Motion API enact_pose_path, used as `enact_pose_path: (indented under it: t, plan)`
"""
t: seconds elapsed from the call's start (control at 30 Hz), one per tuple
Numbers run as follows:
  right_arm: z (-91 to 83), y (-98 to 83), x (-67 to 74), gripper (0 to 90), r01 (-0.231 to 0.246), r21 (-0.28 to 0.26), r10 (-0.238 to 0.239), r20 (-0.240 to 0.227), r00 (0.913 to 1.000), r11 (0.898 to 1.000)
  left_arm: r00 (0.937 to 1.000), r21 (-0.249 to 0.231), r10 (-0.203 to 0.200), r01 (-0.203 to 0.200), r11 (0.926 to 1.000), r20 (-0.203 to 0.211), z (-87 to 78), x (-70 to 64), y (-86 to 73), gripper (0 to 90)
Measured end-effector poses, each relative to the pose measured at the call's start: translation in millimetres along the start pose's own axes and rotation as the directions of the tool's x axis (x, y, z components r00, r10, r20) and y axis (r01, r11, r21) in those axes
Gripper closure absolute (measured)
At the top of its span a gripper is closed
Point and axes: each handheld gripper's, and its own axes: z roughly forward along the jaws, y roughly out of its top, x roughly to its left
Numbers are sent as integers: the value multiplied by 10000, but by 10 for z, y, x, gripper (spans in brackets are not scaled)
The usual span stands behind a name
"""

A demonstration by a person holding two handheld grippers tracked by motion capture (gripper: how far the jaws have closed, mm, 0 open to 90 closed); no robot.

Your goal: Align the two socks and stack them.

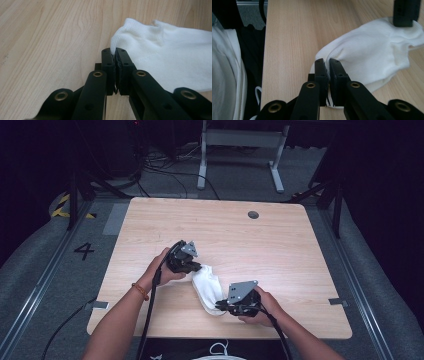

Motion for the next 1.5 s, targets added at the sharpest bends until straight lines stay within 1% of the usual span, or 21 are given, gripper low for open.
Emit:
enact_pose_path:
  t: [0.1,0.17,0.2,0.27,0.3,0.37,0.43,0.6,0.63,0.67,0.73,0.8,0.83,0.87,0.9,0.97,1.07,1.13,1.2,1.37,1.5]
  plan:
    - [68,-8,3,858,-25,278,30,-188,9998,9996,10000,216,3,-5,9998,71,93,-9,-5,859]
    - [103,-53,10,857,-9,524,23,-281,9996,9986,9997,450,176,-184,9988,172,140,-27,-8,856]
    - [113,-82,9,857,-72,553,96,-419,9991,9984,9999,481,108,-114,9988,129,166,-42,-19,853]
    - [134,-128,13,857,-26,875,52,-292,9996,9962,9998,623,162,-168,9979,107,181,-43,-28,850]
    - [133,-139,6,857,-35,877,59,-266,9996,9961,9997,775,217,-223,9967,87,176,-42,-27,848]
    - [132,-160,-11,855,-197,876,227,-329,9992,9960,9997,726,223,-228,9971,74,180,-44,-39,847]
    - [145,-181,-17,851,-198,974,231,-328,9992,9950,9999,858,95,-106,9963,133,171,-51,-52,832]
    - [150,-224,-35,827,-321,838,357,-412,9985,9960,9996,815,278,-280,9963,28,123,-82,-99,816]
    - [149,-228,-38,818,-323,788,356,-406,9985,9964,9997,744,224,-222,9970,-11,105,-79,-108,803]
    - [145,-229,-40,799,-366,798,395,-351,9986,9961,9998,728,207,-207,9971,3,85,-78,-112,776]
    - [119,-213,-45,759,-283,721,300,-219,9993,9970,9998,735,24,-8,9973,-208,50,-79,-120,694]
    - [85,-188,-61,727,-305,577,311,-101,9995,9979,9994,506,-150,166,9986,-320,24,-83,-135,660]
    - [67,-173,-67,701,-322,545,324,-13,9995,9980,9984,462,-268,291,9985,-497,7,-89,-136,606]
    - [50,-161,-70,676,-358,451,357,14,9994,9983,9976,423,-443,466,9980,-530,-12,-95,-132,533]
    - [35,-153,-73,644,-428,396,426,61,9991,9983,9971,256,-477,493,9985,-596,-33,-113,-126,475]
    - [-13,-142,-93,621,-484,288,480,167,9987,9984,9969,-16,-567,567,9984,-541,-81,-190,-102,412]
    - [-104,-144,-138,674,-674,-63,677,514,9964,9977,9988,-210,-20,10,9998,-480,-117,-386,-47,397]
    - [-154,-158,-179,720,-822,-335,848,857,9927,9961,9990,-280,105,-117,9995,-423,-93,-515,-24,396]
    - [-136,-175,-219,751,-1037,-446,1078,1011,9890,9936,9995,-375,213,-222,9991,-236,6,-650,-13,411]
    - [36,-207,-226,772,-853,62,843,972,9917,9963,9988,106,376,-373,9992,-304,244,-824,-26,419]
    - [176,-275,-243,774,-867,559,816,882,9928,9947,9997,103,218,-217,9997,-137,289,-825,-56,429]
